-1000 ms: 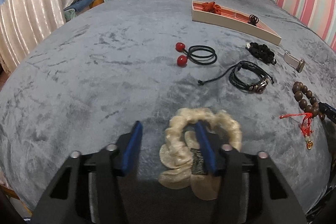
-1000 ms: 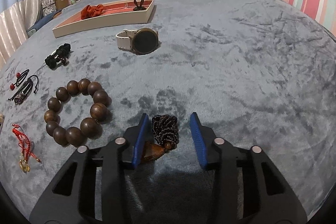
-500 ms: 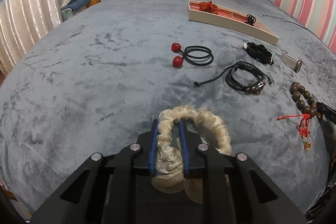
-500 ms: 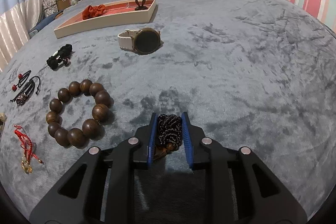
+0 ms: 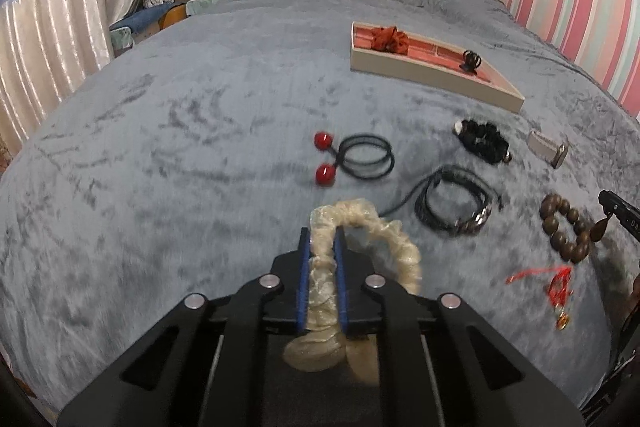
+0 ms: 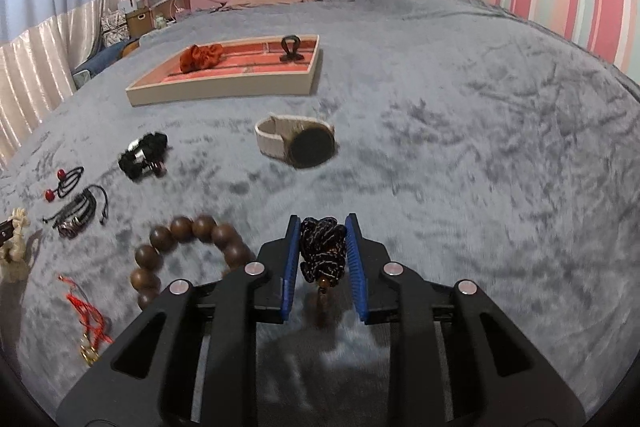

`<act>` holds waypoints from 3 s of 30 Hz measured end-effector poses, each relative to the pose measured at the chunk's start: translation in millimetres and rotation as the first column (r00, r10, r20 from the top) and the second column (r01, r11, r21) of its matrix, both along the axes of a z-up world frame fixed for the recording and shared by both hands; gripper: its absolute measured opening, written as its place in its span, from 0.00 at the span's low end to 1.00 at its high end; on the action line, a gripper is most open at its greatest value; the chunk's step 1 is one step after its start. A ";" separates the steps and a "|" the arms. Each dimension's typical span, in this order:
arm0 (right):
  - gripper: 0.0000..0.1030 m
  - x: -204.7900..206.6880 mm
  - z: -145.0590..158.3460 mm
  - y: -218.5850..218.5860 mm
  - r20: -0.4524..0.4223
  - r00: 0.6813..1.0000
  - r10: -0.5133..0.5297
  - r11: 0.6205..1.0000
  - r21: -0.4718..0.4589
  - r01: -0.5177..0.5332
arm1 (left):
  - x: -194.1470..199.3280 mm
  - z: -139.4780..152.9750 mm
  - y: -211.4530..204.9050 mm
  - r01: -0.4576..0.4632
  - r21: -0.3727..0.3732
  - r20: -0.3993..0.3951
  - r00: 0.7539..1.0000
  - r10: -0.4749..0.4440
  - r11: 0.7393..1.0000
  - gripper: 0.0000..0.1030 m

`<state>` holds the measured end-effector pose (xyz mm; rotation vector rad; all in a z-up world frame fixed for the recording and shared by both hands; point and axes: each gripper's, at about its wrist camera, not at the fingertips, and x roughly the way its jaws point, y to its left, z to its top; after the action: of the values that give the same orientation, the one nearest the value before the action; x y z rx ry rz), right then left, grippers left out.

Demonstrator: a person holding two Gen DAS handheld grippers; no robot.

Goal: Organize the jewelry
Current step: 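Carry both items into the tray and open both tools to release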

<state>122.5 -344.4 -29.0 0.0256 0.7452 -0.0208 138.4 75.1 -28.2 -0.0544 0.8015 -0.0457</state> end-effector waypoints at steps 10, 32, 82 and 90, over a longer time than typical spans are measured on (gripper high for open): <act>0.22 24.2 31.7 5.0 0.025 0.999 0.022 1.000 0.005 -0.022 | 33.3 36.8 -16.7 0.025 0.032 0.051 0.998 -0.027 0.999 0.11; 0.22 143.0 95.1 44.2 0.093 0.994 0.058 0.998 -0.001 -0.058 | 148.0 100.1 -85.7 0.109 0.018 0.124 0.986 -0.111 0.994 0.11; 0.41 384.2 -17.1 41.4 -0.226 0.974 0.011 1.000 -0.016 -0.015 | 406.9 -8.8 -118.9 0.043 0.079 -0.134 0.991 -0.032 0.996 0.43; 0.49 345.1 33.1 37.7 -0.145 0.988 0.044 0.999 0.028 -0.041 | 354.3 51.4 -114.3 0.045 0.083 -0.020 0.999 -0.044 0.996 0.56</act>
<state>467.7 -306.7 4.2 0.0317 0.8919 0.0275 492.7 -39.3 23.2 0.0421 0.8222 -0.0541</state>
